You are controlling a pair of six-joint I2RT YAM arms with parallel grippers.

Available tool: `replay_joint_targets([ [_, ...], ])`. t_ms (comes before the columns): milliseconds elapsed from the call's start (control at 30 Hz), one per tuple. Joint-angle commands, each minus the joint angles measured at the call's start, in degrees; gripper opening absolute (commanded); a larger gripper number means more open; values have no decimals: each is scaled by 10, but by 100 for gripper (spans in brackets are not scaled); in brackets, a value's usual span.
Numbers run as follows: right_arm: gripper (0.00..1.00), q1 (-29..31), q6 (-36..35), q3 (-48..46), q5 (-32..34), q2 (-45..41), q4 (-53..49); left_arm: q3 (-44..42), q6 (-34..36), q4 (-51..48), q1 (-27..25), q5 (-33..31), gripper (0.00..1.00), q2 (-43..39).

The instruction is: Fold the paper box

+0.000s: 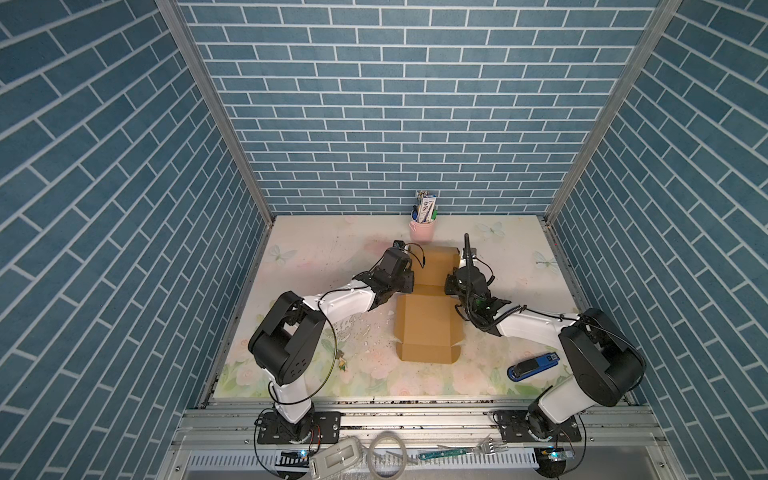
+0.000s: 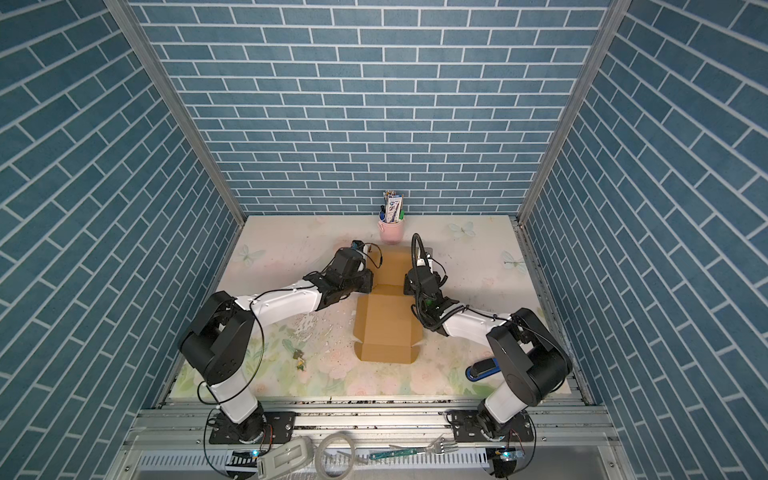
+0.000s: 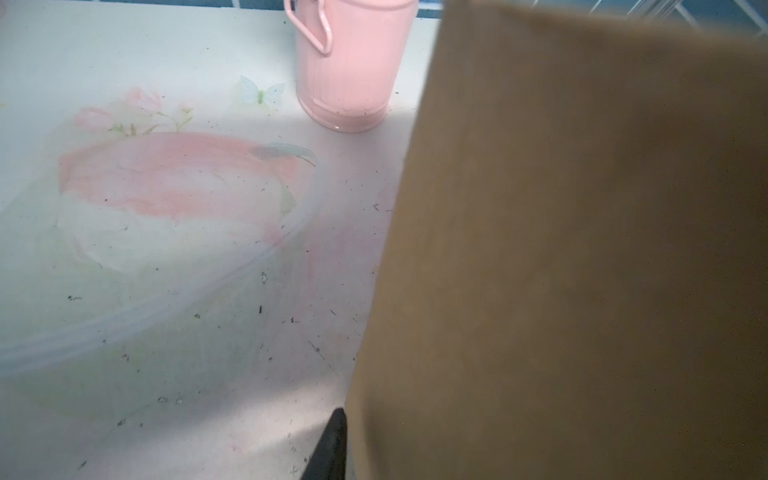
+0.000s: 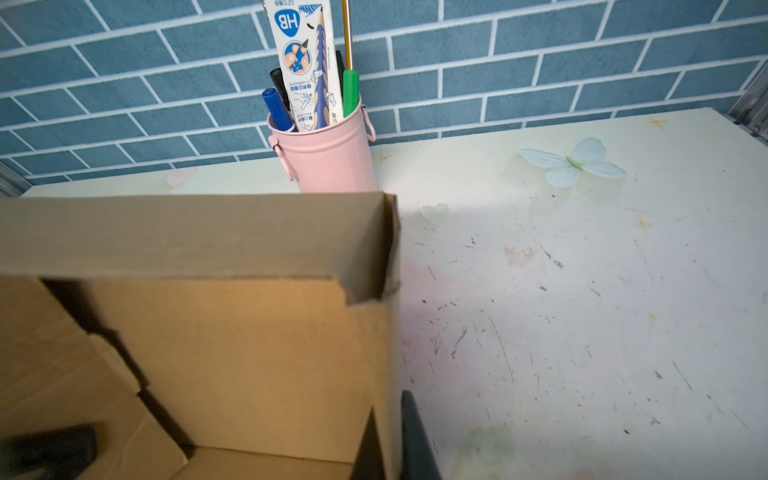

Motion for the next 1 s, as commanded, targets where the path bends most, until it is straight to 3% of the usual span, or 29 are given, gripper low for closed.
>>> replay_joint_targets([
  [0, 0, 3, 30, 0, -7, -15, -4, -7, 16, 35, 6, 3, 22, -5],
  [233, 0, 5, 35, 8, -4, -8, -17, -1, 18, 49, 6, -10, 19, 1],
  [633, 0, 5, 31, 22, -4, 5, -38, -4, 26, 63, 6, -6, 27, -12],
  [967, 0, 6, 32, 28, -7, 5, -47, 12, 35, 56, 6, -12, 24, -2],
])
